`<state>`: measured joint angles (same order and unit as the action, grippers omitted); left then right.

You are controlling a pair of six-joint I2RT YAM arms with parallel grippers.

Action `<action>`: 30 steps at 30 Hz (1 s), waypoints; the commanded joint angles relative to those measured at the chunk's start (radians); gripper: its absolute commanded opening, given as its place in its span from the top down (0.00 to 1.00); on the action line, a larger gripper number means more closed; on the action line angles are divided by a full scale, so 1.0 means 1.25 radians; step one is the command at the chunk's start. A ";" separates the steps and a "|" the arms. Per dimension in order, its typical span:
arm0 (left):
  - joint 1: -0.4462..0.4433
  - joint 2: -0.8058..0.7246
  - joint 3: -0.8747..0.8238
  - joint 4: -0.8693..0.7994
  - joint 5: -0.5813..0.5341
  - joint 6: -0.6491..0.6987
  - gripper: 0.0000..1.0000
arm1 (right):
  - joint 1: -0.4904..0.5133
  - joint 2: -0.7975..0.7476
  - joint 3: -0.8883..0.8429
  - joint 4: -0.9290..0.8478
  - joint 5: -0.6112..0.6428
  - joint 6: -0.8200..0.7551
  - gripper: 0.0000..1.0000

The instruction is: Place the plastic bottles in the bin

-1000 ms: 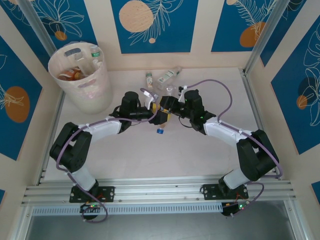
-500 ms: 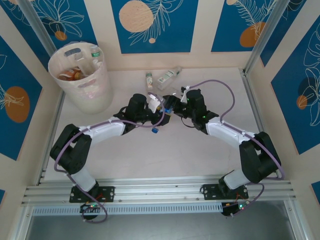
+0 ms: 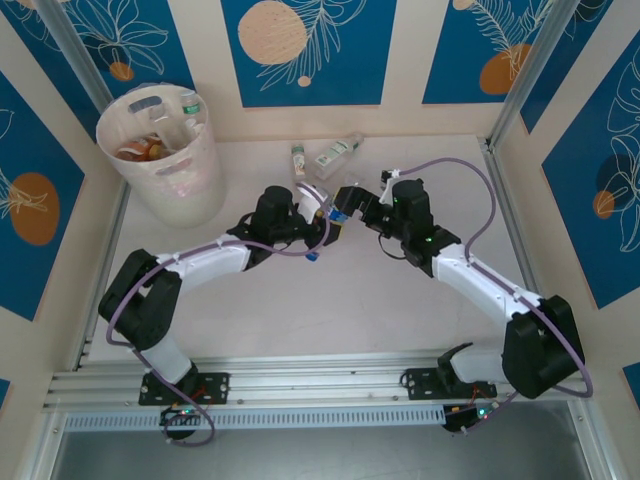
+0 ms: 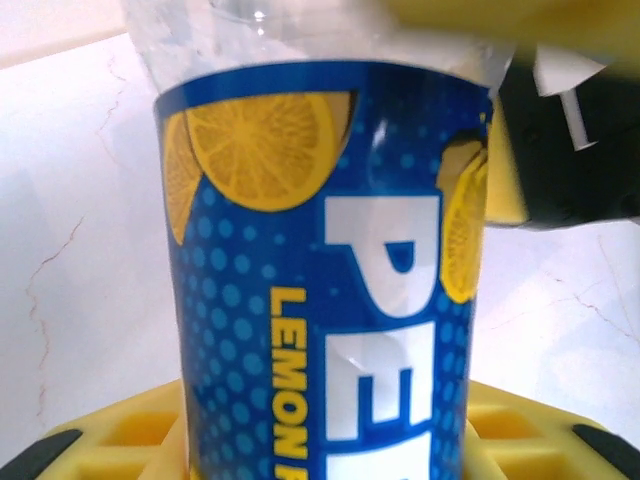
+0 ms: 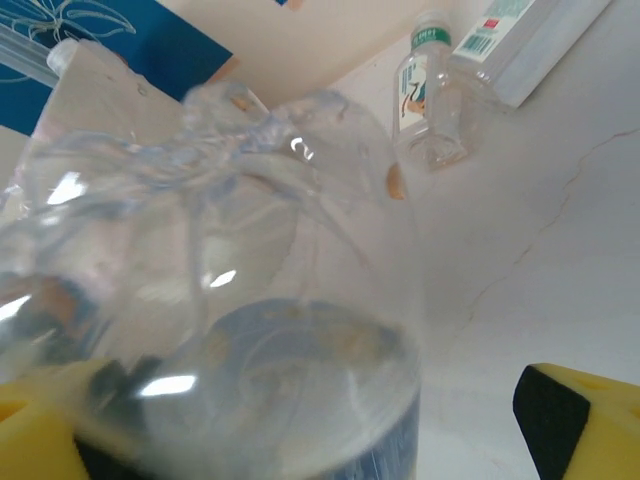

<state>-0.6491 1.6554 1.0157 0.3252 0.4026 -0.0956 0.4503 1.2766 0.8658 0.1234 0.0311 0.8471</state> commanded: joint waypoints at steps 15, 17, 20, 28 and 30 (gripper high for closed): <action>0.085 -0.205 -0.046 -0.079 -0.212 0.008 1.00 | -0.106 -0.252 -0.104 -0.040 0.157 -0.061 0.01; 0.096 -0.253 -0.046 -0.085 -0.213 0.020 1.00 | -0.117 -0.266 -0.113 -0.035 0.125 -0.084 0.01; 0.107 -0.320 -0.037 -0.089 -0.262 0.043 1.00 | -0.130 -0.270 -0.113 -0.039 0.092 -0.097 0.00; 0.193 -0.413 0.016 -0.050 -0.475 0.100 1.00 | -0.139 -0.251 -0.113 -0.044 0.073 -0.075 0.00; 0.241 -0.408 0.040 -0.047 -0.484 0.085 1.00 | -0.140 -0.250 -0.114 -0.037 0.063 -0.069 0.00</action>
<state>-0.4103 1.1564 1.0111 0.2237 -0.0994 -0.0082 0.2810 0.9619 0.7361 0.0586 0.1379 0.7650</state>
